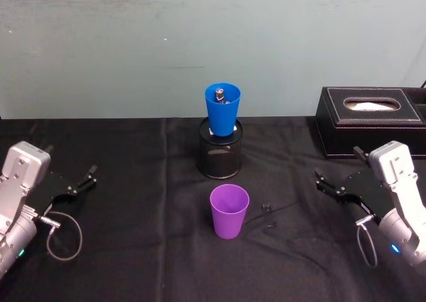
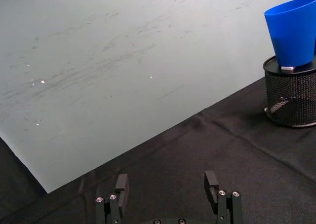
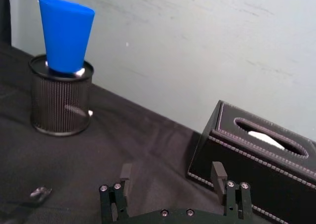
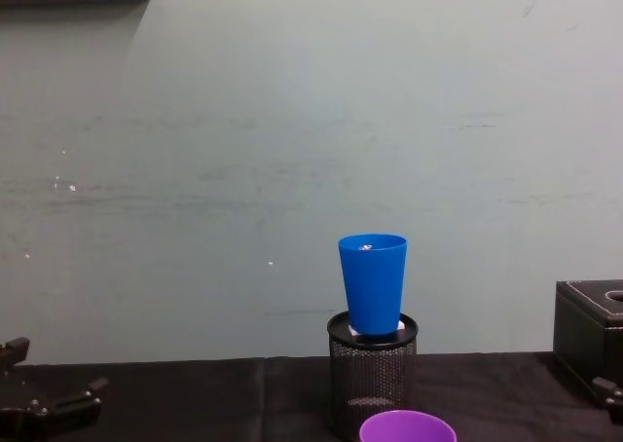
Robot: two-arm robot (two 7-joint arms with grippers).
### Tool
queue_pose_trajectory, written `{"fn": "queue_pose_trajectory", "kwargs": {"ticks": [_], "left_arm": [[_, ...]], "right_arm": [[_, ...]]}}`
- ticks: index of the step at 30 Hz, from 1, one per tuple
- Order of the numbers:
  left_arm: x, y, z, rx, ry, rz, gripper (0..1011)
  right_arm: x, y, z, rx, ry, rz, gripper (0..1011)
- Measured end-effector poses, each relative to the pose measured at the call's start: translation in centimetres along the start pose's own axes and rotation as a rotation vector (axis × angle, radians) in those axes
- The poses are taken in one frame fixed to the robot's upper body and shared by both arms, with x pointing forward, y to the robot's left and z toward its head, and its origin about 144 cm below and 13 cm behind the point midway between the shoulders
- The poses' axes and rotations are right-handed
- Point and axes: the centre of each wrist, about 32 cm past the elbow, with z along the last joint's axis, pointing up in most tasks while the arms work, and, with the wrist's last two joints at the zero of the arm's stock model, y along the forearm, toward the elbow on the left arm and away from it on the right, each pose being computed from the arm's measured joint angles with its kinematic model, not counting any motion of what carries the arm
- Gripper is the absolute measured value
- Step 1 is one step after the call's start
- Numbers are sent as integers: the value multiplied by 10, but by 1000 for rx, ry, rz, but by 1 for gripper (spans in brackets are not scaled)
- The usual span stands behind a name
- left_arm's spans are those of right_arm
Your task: Pick up one cup with a gripper and tap it against the other cup.
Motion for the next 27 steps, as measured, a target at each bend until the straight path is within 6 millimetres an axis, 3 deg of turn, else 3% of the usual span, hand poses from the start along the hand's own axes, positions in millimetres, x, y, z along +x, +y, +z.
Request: {"fn": "queue_pose_trajectory", "kwargs": {"ticks": [6, 12, 20, 27], "left_arm": [[0, 0, 0, 0, 0, 0, 1000], [0, 0, 0, 0, 0, 0, 1000], [0, 0, 0, 0, 0, 0, 1000], [0, 0, 0, 0, 0, 0, 1000]], "right_arm": [[6, 2, 9, 75, 5, 12, 1003], [10, -12, 11, 137, 53, 99, 1003], [18, -27, 7, 152, 109, 437, 1003], [10, -21, 8, 137, 127, 617, 1003]]}}
